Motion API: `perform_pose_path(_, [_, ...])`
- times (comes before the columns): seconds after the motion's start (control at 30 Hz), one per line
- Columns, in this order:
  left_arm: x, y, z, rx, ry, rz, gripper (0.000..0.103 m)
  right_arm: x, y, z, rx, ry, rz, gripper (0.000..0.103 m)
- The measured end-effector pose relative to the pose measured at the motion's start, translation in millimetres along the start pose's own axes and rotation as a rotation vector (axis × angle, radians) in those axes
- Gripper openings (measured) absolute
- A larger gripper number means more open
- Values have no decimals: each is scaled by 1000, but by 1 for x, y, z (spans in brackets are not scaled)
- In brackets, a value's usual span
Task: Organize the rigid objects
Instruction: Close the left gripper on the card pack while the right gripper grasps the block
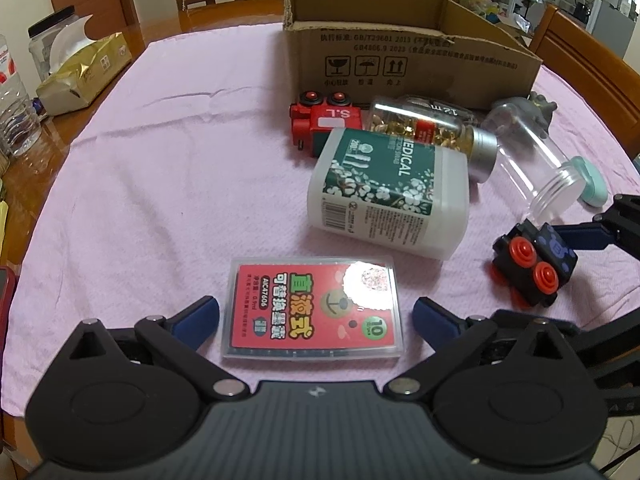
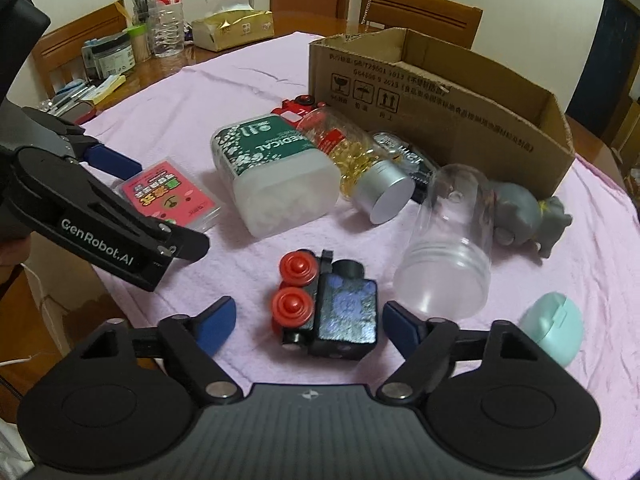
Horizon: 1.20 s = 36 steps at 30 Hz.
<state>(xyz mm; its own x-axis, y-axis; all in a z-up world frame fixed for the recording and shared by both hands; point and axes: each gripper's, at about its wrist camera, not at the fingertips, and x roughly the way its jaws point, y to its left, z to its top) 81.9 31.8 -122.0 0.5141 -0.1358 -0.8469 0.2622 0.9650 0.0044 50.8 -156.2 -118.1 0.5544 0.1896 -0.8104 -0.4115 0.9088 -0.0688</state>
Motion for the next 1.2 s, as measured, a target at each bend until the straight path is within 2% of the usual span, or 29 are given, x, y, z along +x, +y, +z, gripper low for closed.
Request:
perform_pose_path(0.2, [1, -4, 3, -27, 27, 23, 102, 1, -1, 3, 10, 4, -19, 76])
perform_pose_path(0.33, [-1, -4, 2, -18, 11, 13, 98, 1, -1, 4, 18, 2, -20, 73])
perform_pose_path(0.43, [-2, -1, 2, -17, 9, 10, 91, 0, -2, 4, 29, -6, -20, 70])
perform_pose_path(0.53, [-1, 0, 4, -4, 6, 2, 91, 2, -5, 5, 48, -7, -16, 68])
perform_pose_path(0.6, [-1, 0, 5, 2, 11, 0, 89, 3, -5, 5, 52, 0, -15, 60])
perform_pose_path(0.7, [-1, -1, 5, 8, 16, -4, 89, 2, -4, 5, 46, 7, -20, 56])
perform_pose_path(0.83, [-2, -1, 5, 27, 23, -1, 89, 0, -3, 6, 39, 18, -27, 56])
perform_pose_path(1.2, [-29, 6, 18, 95, 51, -70, 89, -20, -5, 17, -5, 25, 3, 55])
